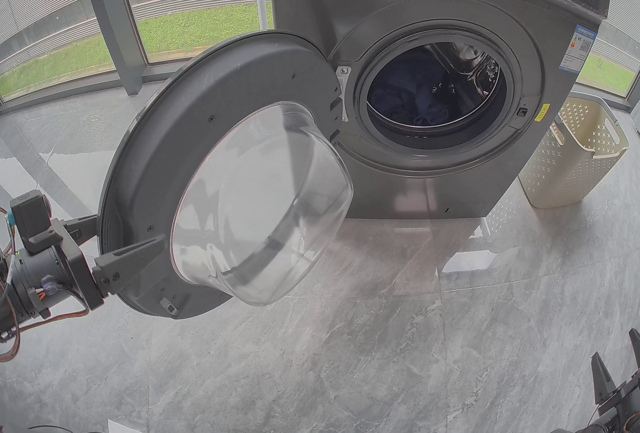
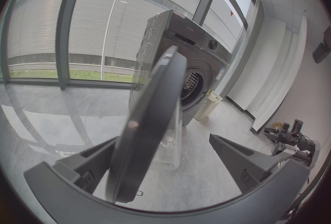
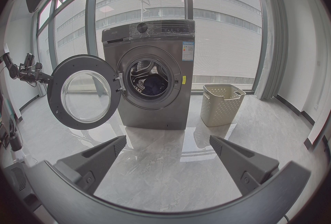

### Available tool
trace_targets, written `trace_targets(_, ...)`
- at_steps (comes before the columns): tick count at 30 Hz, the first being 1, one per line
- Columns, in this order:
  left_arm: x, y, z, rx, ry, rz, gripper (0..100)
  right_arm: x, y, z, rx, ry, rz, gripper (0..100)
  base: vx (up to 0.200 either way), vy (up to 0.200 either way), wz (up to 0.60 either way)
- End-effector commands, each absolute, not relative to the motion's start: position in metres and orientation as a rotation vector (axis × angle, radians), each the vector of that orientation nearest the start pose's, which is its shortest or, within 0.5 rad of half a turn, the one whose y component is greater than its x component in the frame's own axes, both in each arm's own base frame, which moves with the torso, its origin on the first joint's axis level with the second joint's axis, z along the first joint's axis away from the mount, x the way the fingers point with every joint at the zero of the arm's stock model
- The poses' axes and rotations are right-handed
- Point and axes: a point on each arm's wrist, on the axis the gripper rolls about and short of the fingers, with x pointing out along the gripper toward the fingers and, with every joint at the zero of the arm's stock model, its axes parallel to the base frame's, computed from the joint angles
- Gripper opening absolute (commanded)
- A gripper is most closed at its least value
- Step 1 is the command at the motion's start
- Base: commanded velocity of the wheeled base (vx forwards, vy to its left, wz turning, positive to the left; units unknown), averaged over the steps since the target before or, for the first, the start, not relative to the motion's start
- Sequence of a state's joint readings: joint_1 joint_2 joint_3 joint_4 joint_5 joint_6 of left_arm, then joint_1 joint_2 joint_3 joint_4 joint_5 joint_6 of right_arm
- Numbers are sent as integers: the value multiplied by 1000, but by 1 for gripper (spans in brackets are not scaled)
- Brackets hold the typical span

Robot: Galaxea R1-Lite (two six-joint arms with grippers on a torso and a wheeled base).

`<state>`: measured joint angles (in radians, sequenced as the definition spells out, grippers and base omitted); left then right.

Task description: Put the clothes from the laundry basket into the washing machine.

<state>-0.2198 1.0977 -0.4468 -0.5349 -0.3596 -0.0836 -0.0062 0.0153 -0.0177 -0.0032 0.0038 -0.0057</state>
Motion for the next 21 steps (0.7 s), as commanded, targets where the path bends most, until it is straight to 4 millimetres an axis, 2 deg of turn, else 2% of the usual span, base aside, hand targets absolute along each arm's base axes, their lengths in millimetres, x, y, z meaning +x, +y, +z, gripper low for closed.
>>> trace_targets(1,131,-51,209,-91,136,-680,100,-22,0,76,-8,5,-2,100,0,0,0)
trace_targets(3,122,-56,212,-98,121,-734,100,-22,0,76,-8,5,-2,100,0,0,0)
trace_targets(5,122,-56,212,-99,120,-739,100,-22,0,76,-8,5,-2,100,0,0,0)
trace_targets(7,106,-61,217,-149,106,-809,100,-22,0,76,-8,5,-2,100,0,0,0)
trace_targets(9,103,-59,216,-151,113,-804,100,-22,0,76,-8,5,-2,100,0,0,0)
trace_targets(14,108,-53,218,-155,99,-708,100,-22,0,76,-8,5,-2,100,0,0,0)
trace_targets(21,119,-28,243,-190,-21,-479,100,-22,0,76,-6,5,-2,100,0,0,0)
